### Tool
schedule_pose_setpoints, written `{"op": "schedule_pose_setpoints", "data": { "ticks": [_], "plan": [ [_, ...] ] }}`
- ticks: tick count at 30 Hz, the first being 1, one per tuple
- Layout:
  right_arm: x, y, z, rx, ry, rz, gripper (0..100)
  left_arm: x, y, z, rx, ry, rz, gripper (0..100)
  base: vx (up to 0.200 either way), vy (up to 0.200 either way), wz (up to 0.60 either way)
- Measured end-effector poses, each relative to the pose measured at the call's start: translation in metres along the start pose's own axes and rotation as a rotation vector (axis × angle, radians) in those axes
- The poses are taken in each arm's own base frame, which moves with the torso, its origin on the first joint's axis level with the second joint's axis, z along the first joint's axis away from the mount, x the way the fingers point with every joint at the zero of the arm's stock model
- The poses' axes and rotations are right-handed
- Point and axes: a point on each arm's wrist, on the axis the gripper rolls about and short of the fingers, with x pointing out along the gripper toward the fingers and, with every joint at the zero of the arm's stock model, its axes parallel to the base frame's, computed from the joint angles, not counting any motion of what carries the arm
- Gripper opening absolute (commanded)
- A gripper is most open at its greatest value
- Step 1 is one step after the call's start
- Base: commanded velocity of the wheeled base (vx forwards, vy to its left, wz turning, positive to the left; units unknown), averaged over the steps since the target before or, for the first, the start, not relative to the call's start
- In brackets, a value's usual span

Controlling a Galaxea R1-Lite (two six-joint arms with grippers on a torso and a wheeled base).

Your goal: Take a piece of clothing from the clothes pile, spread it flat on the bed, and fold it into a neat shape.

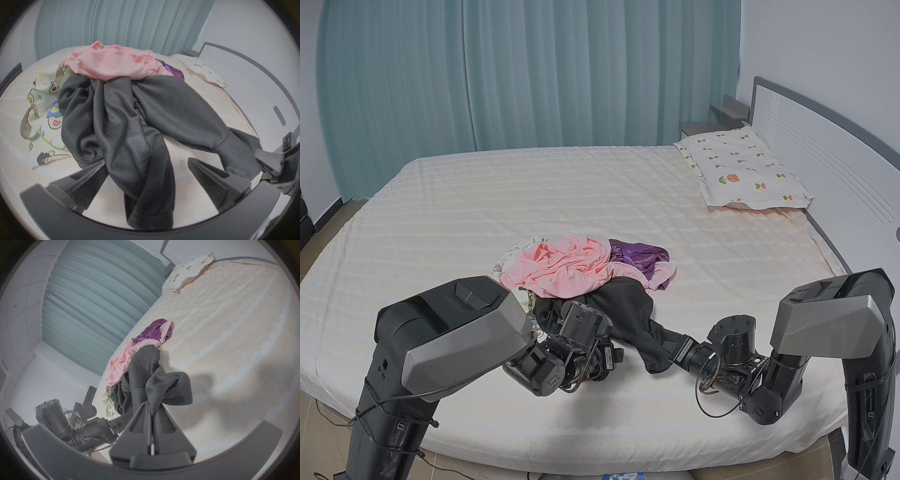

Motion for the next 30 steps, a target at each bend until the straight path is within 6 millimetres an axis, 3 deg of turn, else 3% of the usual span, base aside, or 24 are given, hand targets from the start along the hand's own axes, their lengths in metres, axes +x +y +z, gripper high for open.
{"op": "schedule_pose_setpoints", "data": {
  "ticks": [10, 15, 22, 30],
  "plan": [
    [0.001, -0.001, -0.001, 0.003, 0.002, -0.001, 0, 0.002, 0.002, -0.005, -0.104, 0.013, 0.008, 0, 0.000, 0.000, 0.00],
    [0.000, 0.002, 0.002, 0.013, -0.023, 0.031, 0, -0.015, 0.001, 0.012, -0.185, -0.021, -0.013, 0, 0.000, 0.000, 0.00],
    [-0.012, 0.017, 0.019, -0.007, -0.133, 0.121, 0, -0.064, -0.003, 0.047, -0.271, -0.134, -0.086, 0, 0.000, 0.000, 0.00],
    [-0.056, 0.069, 0.075, -0.119, -0.320, 0.274, 0, -0.144, -0.007, 0.097, -0.318, -0.362, -0.176, 0, 0.000, 0.000, 0.00]
  ]
}}
